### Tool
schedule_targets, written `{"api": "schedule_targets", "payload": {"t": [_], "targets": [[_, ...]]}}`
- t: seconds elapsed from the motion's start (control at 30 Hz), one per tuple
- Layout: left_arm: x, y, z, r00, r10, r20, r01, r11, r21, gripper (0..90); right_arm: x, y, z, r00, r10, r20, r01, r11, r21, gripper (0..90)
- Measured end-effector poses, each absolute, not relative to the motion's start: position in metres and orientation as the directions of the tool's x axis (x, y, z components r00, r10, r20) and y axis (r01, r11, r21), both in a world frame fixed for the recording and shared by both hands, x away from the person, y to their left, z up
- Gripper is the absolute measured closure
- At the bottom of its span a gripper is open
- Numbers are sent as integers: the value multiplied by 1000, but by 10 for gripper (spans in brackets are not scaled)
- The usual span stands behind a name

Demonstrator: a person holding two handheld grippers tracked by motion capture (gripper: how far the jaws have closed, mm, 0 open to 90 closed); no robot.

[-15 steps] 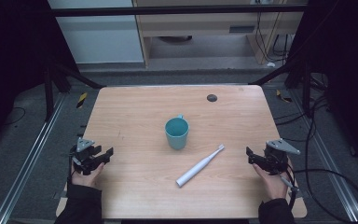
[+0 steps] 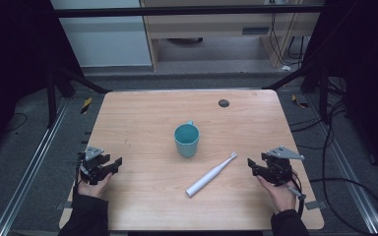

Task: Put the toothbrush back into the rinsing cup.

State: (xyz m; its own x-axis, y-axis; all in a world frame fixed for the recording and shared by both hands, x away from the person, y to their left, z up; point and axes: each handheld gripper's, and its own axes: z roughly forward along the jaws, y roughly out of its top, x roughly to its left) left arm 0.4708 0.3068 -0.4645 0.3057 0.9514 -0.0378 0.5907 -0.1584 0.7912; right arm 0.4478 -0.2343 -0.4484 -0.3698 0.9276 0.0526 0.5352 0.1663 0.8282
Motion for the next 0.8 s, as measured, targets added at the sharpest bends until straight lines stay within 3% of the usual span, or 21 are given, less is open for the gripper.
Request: {"api": "schedule_targets", "payload": {"t": [0.17, 0.37, 0.8], "targets": [[472, 307, -465, 315, 948, -47, 598, -160, 786, 461, 447, -218, -444, -418, 908, 39, 542, 214, 813, 531], [473, 303, -467, 321, 947, -33, 615, -182, 768, 461, 444, -193, -440, -509, 860, 49, 536, 271, 800, 731], [474, 302, -468, 328, 944, -20, 617, -198, 762, 465, 447, -152, -439, -603, 794, 73, 520, 322, 791, 898]]}}
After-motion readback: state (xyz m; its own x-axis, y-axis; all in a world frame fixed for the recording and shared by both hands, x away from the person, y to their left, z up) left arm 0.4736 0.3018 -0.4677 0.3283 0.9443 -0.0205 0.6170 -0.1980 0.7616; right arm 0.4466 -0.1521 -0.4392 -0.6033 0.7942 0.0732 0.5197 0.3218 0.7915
